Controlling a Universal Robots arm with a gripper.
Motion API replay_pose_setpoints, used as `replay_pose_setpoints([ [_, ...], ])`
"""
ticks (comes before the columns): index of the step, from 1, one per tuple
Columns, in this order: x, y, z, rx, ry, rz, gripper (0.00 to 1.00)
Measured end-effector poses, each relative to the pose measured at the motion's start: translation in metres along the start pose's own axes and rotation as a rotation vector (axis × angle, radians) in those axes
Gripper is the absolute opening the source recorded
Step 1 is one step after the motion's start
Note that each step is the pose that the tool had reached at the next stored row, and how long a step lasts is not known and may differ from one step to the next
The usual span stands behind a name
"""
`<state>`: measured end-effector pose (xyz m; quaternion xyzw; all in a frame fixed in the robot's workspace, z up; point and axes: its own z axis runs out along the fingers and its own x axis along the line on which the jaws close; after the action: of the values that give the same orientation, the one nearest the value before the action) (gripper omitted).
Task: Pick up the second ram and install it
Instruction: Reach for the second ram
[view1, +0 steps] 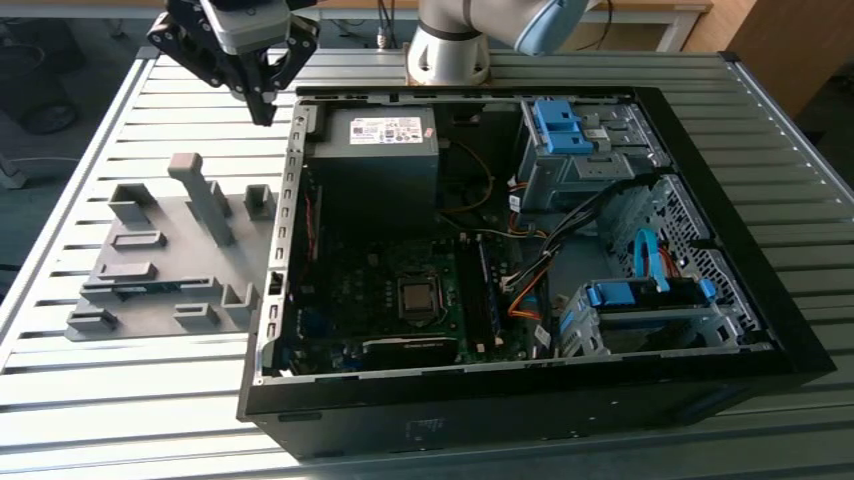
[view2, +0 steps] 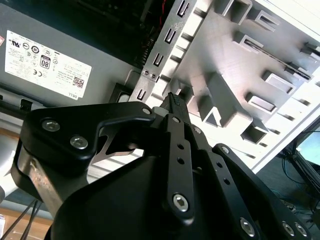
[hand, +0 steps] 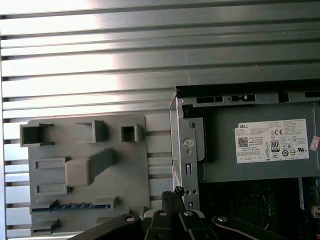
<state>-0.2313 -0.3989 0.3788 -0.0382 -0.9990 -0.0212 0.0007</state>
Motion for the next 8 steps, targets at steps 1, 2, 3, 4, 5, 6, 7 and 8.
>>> replay_pose_setpoints([
  [1,0.0005,0.0,0.0001,0.0,0.0,0.0,0.11],
  [2,0.001,-0.0001,0.0001,0.0,0.0001,0.0,0.11],
  [3,0.0014,-0.0001,0.0002,-0.0001,0.0001,0.0,0.11],
  [4,0.0019,-0.0002,0.0002,0.0,0.0001,0.0,0.11],
  [5,0.0024,-0.0002,0.0002,0.0,0.0002,0.0,0.11],
  [6,0.0029,-0.0002,0.0003,0.0,0.0002,0.0,0.11],
  [7,0.0034,-0.0003,0.0004,0.0,0.0003,0.0,0.11],
  [8,0.0038,-0.0003,0.0004,0.0,0.0003,0.0,0.11],
])
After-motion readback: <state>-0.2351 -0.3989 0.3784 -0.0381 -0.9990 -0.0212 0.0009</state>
